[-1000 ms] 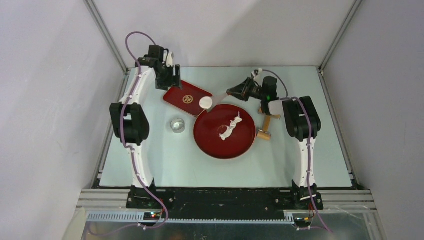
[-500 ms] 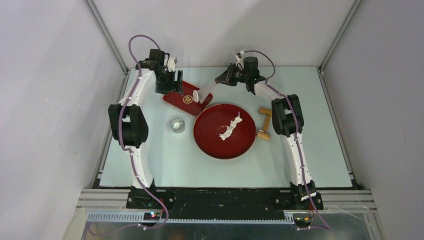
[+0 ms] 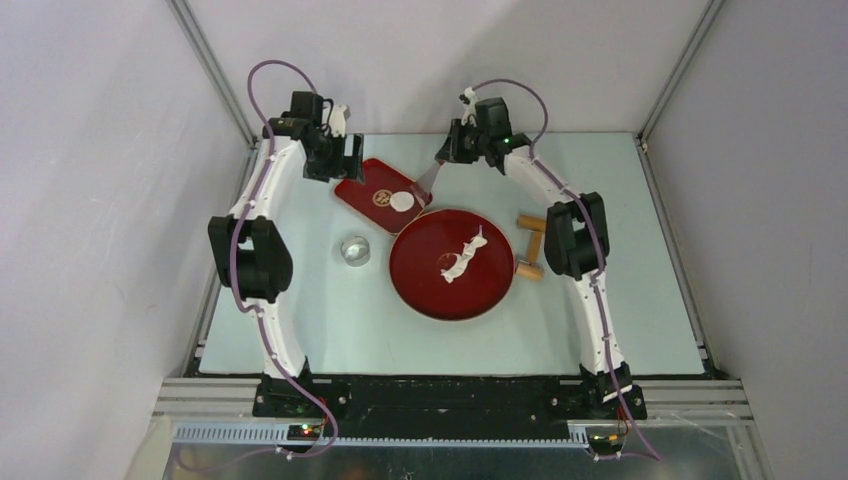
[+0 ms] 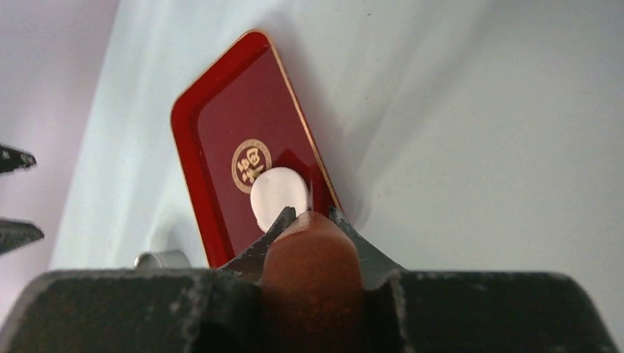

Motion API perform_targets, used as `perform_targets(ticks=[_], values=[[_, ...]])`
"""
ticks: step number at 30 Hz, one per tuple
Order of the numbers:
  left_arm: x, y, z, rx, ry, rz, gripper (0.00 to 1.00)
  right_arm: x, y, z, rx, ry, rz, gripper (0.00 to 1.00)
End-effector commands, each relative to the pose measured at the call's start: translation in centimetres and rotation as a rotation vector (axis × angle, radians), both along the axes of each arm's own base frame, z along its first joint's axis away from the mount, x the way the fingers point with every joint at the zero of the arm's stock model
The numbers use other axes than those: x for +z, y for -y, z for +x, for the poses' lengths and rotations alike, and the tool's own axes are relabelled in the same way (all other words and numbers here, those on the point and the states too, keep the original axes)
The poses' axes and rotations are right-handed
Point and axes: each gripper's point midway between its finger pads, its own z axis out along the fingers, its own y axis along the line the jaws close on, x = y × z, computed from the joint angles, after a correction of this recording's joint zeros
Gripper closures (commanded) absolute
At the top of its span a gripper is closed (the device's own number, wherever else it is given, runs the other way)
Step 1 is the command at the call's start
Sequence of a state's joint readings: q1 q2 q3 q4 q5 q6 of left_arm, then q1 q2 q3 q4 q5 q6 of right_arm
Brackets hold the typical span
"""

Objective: Roll out the dumpling wrappers from the dough
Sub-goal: Place the dumpling wrapper on the plate, then place the spatula at the center of the board.

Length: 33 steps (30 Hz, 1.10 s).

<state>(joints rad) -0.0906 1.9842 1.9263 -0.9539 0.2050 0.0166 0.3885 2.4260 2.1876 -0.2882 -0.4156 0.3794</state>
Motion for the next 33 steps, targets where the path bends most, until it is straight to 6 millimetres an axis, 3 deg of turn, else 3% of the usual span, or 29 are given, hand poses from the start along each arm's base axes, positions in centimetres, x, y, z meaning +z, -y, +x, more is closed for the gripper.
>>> perform_targets(ticks=[1, 6, 8, 10, 12, 17, 18, 19, 20, 23, 27, 33], values=[[3.4, -1.3, -0.5, -0.010, 0.088, 0.010, 0.01, 12.2, 3.8, -2.0, -0.005, 0.276, -0.120, 1.00], [4.4, -1.8, -1.5, -0.010, 0.103, -0.005, 0.00, 18.7, 7.0, -4.8, 0.005, 0.372, -0.081, 1.00], [4.8, -1.8, -2.0, -0.018, 0.111, -0.009, 0.00, 22.2, 8.7, -6.0, 0.000, 0.410, -0.047, 1.00], [5.7, -1.9, -2.7, -0.031, 0.134, -0.004, 0.00, 23.9, 10.3, -7.2, 0.012, 0.410, -0.026, 1.00], [6.3, -2.0, -3.6, -0.051, 0.149, 0.005, 0.00, 24.3, 12.0, -8.7, 0.034, 0.381, -0.024, 1.00], [6.3, -2.1, -6.8, -0.096, 0.148, -0.005, 0.00, 20.6, 17.6, -12.1, 0.051, 0.260, -0.066, 1.00], [6.9, -2.3, -7.4, -0.102, 0.166, -0.006, 0.00, 19.2, 19.5, -13.1, 0.027, 0.234, -0.078, 1.00], [6.3, -2.1, -8.1, -0.113, 0.150, -0.018, 0.00, 18.4, 21.3, -13.3, 0.012, 0.243, -0.108, 1.00], [6.9, -2.2, -8.7, -0.125, 0.169, -0.016, 0.00, 17.0, 22.1, -14.6, 0.019, 0.223, -0.123, 1.00], [5.8, -1.9, -10.7, -0.167, 0.150, -0.025, 0.00, 13.9, 25.6, -17.0, 0.017, 0.172, -0.203, 1.00], [5.4, -1.8, -12.5, -0.192, 0.171, -0.028, 0.00, 12.2, 27.3, -21.0, 0.086, 0.060, -0.184, 1.00], [8.3, -1.6, -14.0, -0.189, 0.301, -0.036, 0.00, 9.8, 28.9, -25.7, 0.143, -0.037, -0.250, 1.00]])
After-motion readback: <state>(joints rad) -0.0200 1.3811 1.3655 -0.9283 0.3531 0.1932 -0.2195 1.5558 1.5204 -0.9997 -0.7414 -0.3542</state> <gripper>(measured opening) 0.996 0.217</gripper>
